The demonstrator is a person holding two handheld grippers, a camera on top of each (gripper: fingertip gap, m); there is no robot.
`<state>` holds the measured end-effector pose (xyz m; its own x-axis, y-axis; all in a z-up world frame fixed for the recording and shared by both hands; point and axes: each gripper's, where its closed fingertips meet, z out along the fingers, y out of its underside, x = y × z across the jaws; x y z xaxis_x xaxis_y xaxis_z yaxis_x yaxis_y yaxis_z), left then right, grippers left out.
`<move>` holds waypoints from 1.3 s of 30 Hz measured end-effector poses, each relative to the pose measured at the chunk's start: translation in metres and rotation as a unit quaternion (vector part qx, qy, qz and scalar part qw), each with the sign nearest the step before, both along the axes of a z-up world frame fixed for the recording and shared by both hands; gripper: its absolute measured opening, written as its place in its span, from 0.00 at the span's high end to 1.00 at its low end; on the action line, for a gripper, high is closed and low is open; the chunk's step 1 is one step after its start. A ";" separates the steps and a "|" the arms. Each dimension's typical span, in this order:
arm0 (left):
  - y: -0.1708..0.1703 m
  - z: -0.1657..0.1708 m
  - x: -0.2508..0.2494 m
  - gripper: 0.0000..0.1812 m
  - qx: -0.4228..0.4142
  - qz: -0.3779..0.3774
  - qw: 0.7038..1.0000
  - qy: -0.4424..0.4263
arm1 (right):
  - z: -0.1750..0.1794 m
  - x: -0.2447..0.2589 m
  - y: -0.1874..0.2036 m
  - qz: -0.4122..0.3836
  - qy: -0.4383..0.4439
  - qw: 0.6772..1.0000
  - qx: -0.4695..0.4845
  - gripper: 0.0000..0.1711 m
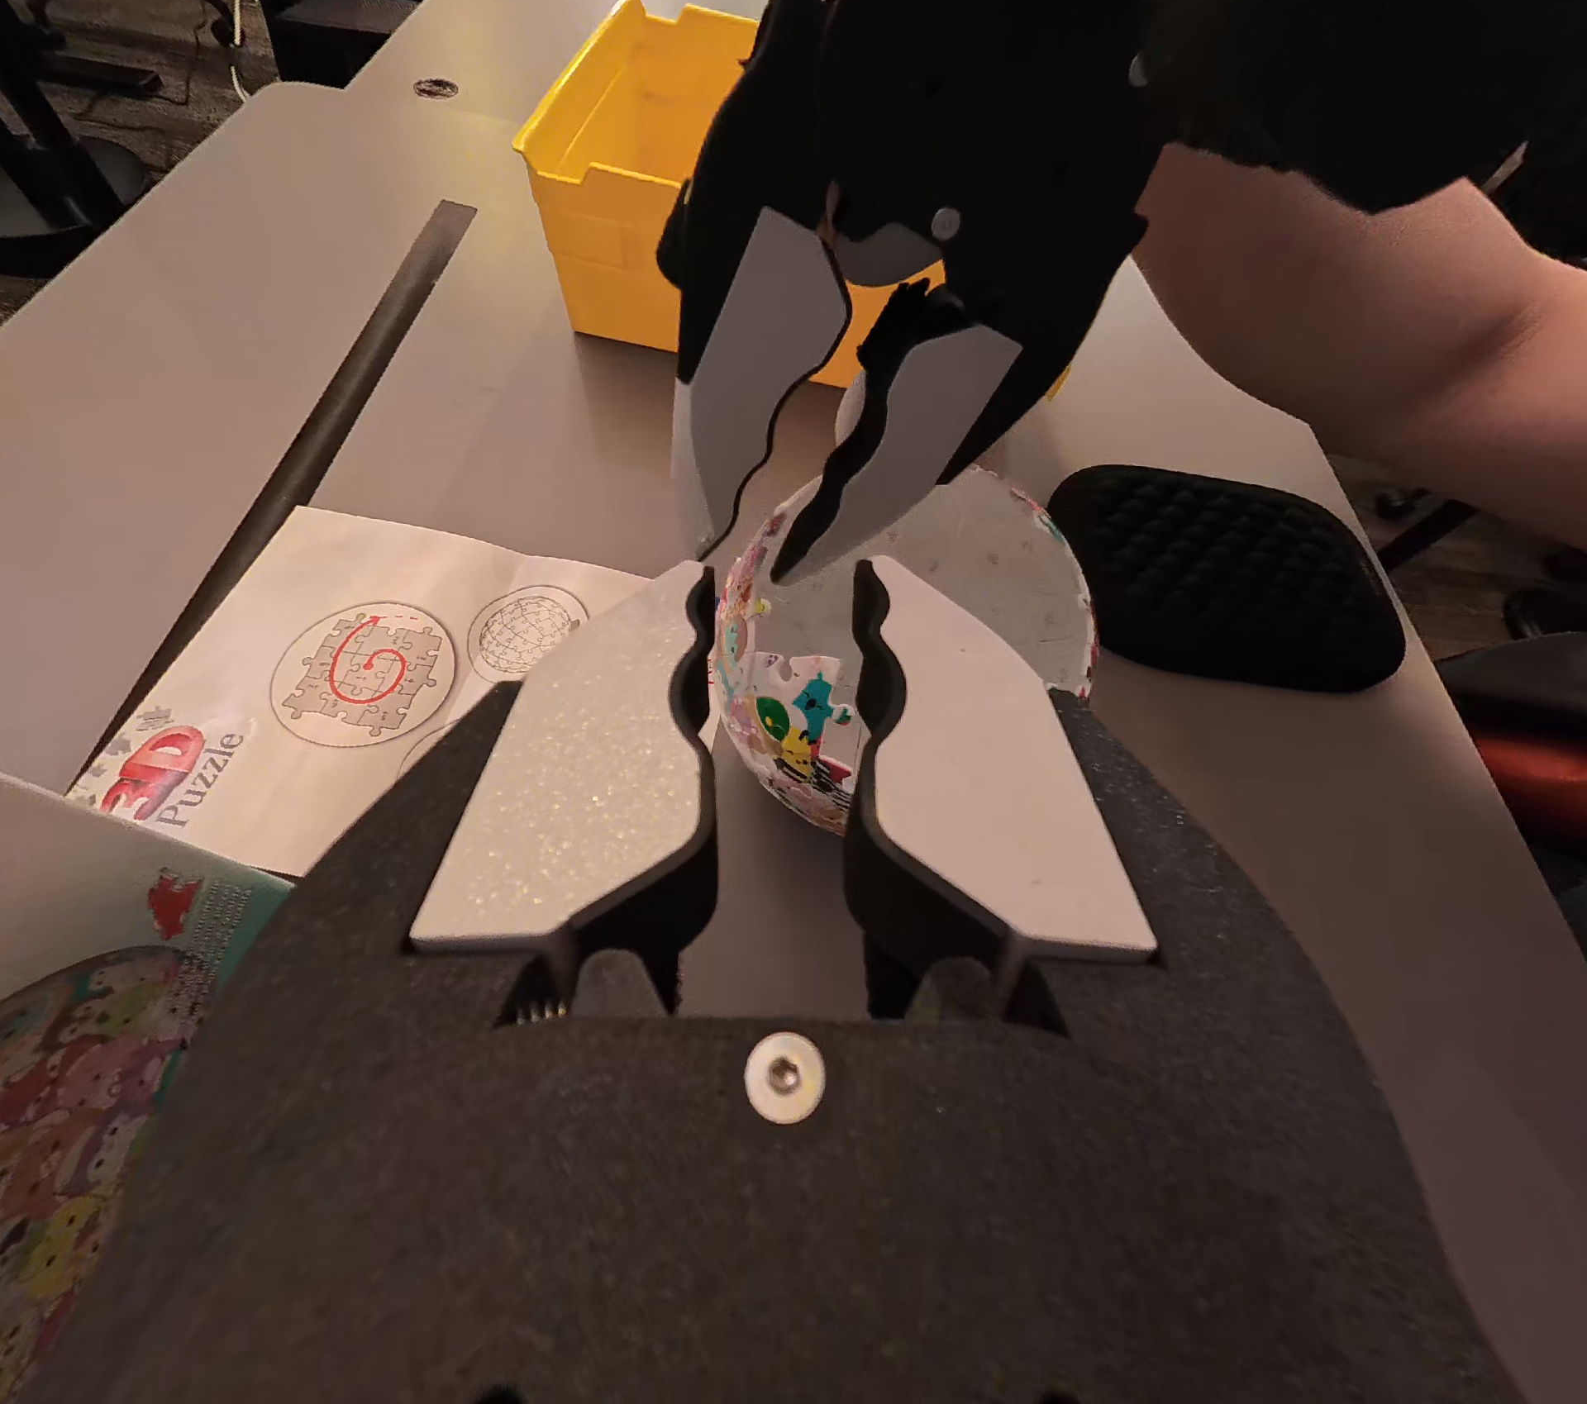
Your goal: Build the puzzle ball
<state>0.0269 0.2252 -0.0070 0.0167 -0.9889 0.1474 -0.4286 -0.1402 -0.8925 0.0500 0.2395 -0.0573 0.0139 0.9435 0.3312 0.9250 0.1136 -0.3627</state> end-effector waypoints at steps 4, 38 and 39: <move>-0.001 0.001 0.000 0.83 0.003 -0.003 1.000 0.002 | -0.006 -0.004 0.002 0.004 -0.011 1.000 -0.006 0.88; -0.008 -0.008 0.005 0.83 0.005 -0.015 1.000 0.020 | -0.030 0.020 -0.003 -0.059 -0.103 0.984 -0.129 0.95; -0.009 -0.008 0.005 0.84 0.004 -0.015 1.000 0.020 | -0.030 0.020 -0.003 -0.063 -0.102 0.984 -0.132 0.96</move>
<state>0.0321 0.2166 -0.0149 -0.0075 -0.9903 0.1388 -0.4681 -0.1192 -0.8756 0.0698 0.2367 -0.0878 0.0948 0.9921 0.0824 0.9824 -0.0799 -0.1690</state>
